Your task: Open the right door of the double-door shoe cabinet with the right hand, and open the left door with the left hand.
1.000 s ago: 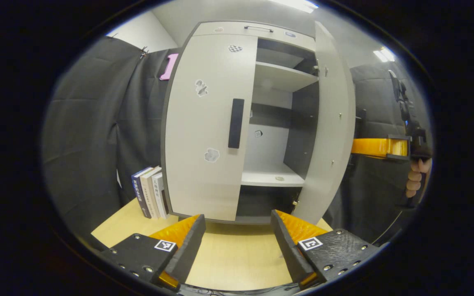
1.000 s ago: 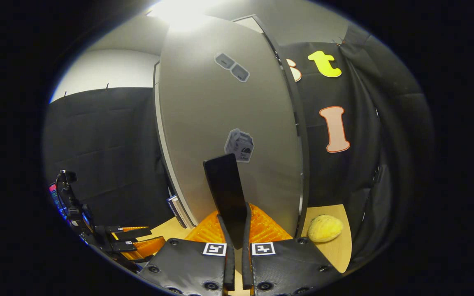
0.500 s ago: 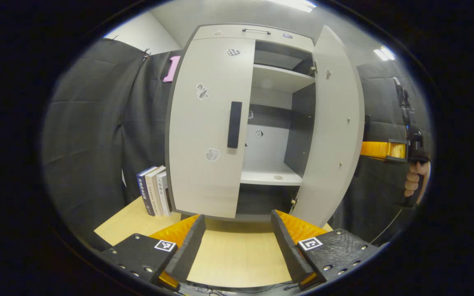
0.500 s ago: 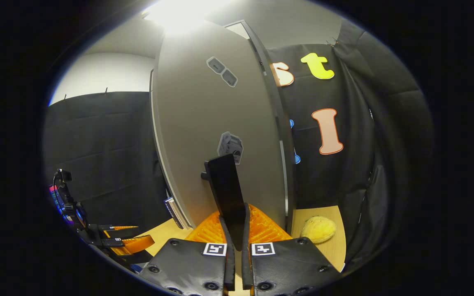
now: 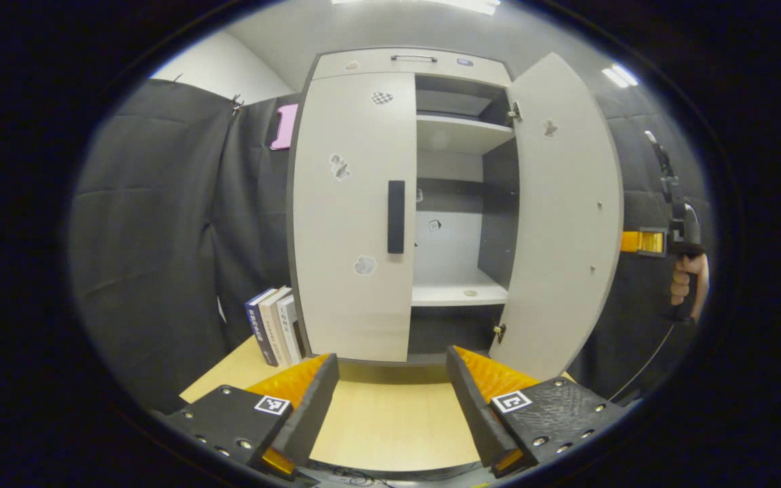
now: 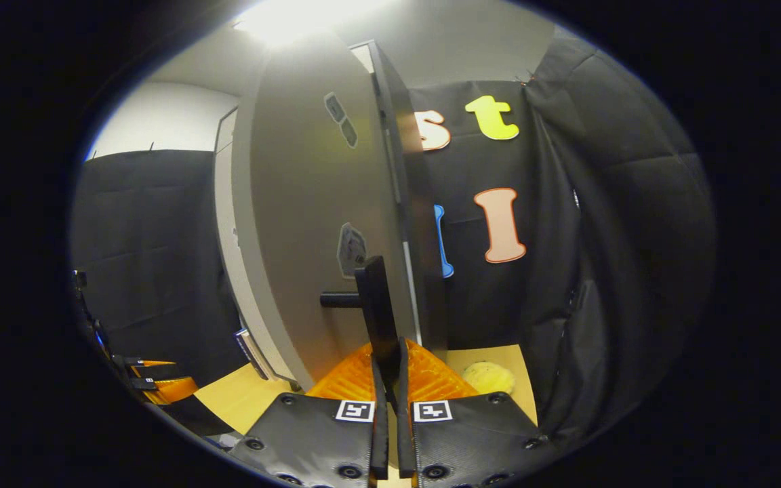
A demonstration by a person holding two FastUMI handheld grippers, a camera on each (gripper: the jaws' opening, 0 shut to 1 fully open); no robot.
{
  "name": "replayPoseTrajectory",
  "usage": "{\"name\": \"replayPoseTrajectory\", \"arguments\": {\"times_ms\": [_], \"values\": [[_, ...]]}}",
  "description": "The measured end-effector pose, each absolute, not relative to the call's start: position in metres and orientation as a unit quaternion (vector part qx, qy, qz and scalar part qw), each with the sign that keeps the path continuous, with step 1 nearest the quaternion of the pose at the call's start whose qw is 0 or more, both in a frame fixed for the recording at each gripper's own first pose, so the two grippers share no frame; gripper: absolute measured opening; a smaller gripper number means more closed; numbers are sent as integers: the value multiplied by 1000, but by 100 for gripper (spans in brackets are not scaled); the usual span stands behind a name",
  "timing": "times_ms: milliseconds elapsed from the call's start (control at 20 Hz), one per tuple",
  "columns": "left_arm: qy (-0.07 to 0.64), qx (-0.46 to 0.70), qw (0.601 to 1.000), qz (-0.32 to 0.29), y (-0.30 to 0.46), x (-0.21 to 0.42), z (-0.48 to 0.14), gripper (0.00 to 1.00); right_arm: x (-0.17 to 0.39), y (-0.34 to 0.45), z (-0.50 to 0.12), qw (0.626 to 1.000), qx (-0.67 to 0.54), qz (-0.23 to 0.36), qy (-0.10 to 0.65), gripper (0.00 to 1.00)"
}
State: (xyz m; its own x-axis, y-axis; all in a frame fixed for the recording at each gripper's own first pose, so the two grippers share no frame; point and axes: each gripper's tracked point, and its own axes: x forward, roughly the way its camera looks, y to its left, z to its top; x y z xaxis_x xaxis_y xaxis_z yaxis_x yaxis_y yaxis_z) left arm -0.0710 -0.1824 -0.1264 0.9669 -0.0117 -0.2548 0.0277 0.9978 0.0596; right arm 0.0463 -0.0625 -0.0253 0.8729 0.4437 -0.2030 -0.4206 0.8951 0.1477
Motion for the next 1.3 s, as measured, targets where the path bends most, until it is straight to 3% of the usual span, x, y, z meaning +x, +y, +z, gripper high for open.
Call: {"name": "replayPoseTrajectory", "arguments": {"times_ms": [350,400,450,900,950,1050,1200,1300], "values": [[135,9,991,-12,-138,-64,-128,92,45,-63,-27,976,61,169,120,7],[135,9,991,-14,-130,-60,-128,92,47,-65,-26,979,62,155,118,3],[132,10,991,-16,-122,-57,-125,93,46,-64,-27,980,64,146,118,7],[126,14,991,-40,-60,-38,-119,92,26,-70,-33,987,83,74,116,7],[128,10,991,-43,-55,-35,-121,92,20,-71,-35,987,86,68,119,3],[125,-6,990,-57,-54,-26,-123,93,5,-75,-40,986,88,51,131,10],[117,-19,990,-72,-56,-8,-119,93,-11,-93,-33,989,73,17,126,2],[105,-16,991,-80,-61,9,-112,92,-19,-117,-29,991,56,-14,119,2]]}}
